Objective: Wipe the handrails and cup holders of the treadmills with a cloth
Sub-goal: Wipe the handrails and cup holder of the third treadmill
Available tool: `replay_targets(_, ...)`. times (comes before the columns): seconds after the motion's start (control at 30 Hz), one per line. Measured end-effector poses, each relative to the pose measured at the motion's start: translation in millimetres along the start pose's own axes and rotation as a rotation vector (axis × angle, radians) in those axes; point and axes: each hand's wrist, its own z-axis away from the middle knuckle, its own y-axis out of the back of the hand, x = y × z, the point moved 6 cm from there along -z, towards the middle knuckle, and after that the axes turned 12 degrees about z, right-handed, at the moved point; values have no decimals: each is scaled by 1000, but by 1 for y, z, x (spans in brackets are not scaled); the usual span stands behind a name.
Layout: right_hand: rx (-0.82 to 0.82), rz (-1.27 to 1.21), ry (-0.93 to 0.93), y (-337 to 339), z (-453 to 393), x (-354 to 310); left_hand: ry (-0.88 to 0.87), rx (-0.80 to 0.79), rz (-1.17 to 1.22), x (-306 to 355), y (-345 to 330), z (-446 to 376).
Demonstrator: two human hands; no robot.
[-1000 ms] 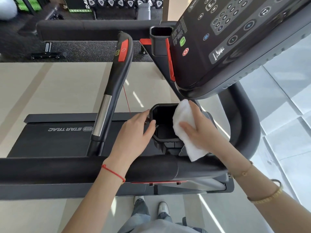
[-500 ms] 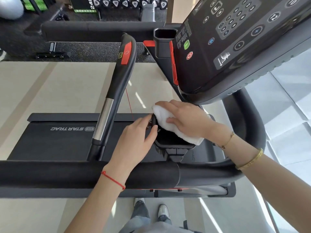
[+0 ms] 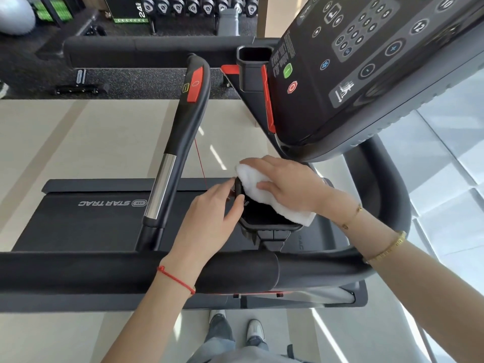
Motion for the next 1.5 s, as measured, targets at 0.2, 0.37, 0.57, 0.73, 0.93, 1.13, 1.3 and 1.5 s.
replay_targets(0.2,50,-398,-303,-14,61,23,-7,7,-2,-1,0,1)
replay_targets(0.37,32,-331,-402,-16,52,20,-19,16,-5,1,0,0)
replay_targets(0.57,65,-398,-456,-15,43,21,-21,12,-12,1,0,1)
replay_targets(0.73,95,-520,-540,-32,88,7,-14,6,-15,0,-1,0)
replay_targets(0.93,55,-200,-353,-5,31,13,-19,6,-30,0,-2,0)
replay_targets(1.13,-44,-23,-52,0,-15,-9,-15,11,-39,0,-2,0)
replay_targets(1.3,94,-108,-161,-6,24,18,-20,18,8,0,0,1)
replay_targets(1.5,98,-112,-102,-3,27,13,-19,12,0,1,-1,0)
